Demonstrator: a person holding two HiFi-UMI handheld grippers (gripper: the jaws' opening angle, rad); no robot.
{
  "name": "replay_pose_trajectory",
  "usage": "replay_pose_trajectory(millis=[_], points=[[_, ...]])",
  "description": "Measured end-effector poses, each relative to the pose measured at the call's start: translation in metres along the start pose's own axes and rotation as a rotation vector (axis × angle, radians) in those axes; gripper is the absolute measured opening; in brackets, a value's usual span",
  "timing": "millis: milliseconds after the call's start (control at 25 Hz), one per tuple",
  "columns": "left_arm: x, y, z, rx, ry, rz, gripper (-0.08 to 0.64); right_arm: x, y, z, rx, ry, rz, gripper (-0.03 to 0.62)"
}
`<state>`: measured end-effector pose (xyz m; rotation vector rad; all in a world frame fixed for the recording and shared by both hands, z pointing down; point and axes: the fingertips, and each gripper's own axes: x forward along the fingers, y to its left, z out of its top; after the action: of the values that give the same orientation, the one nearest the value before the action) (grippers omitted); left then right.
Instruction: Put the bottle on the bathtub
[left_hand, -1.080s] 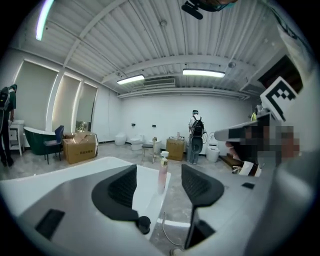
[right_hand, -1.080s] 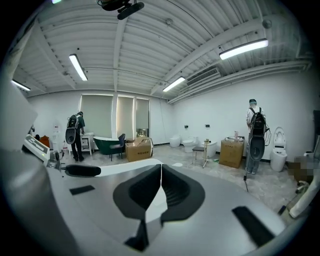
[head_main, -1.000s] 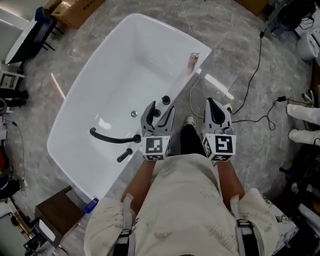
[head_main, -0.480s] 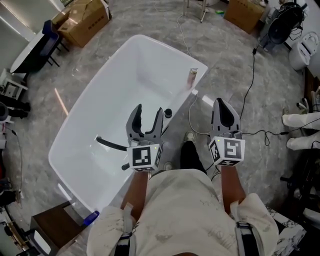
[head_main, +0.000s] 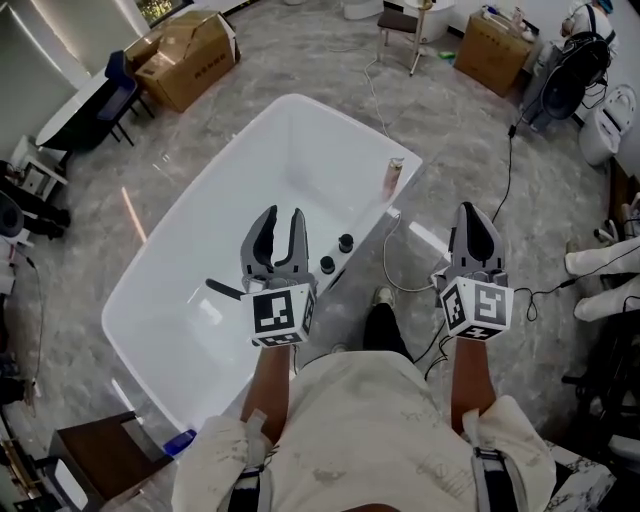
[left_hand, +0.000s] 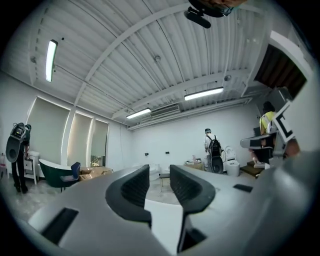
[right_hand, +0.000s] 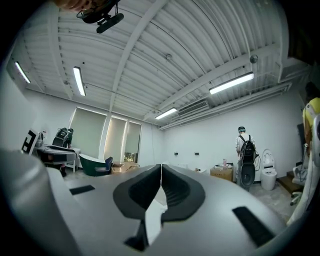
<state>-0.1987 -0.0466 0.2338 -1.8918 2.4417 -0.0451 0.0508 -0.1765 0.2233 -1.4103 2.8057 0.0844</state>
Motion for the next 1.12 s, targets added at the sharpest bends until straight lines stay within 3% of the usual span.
replay_pose_trajectory(millis=[120,400,760,1120], points=[[-0.006,0.007,0.005,-0.012,-0.012,0.002,0.075,-0.003,0.006,0.005,-0.014,-0.006,0.004,-0.009],[-0.010,0.007,0.010,0.005,-0.024,-0.010,0.009,-0.007,0.013,0.010,-0.021,-0.021,0.005,-0.009],[-0.010,-0.002,0.011,0.036,-0.026,-0.037,0.005,-0.013,0.027,0.016,-0.042,-0.063,0.049,-0.009],[-0.010,-0.009,0.008,0.054,-0.021,-0.046,0.005,-0.014,0.022,0.009,-0.050,-0.048,0.033,-0.010]])
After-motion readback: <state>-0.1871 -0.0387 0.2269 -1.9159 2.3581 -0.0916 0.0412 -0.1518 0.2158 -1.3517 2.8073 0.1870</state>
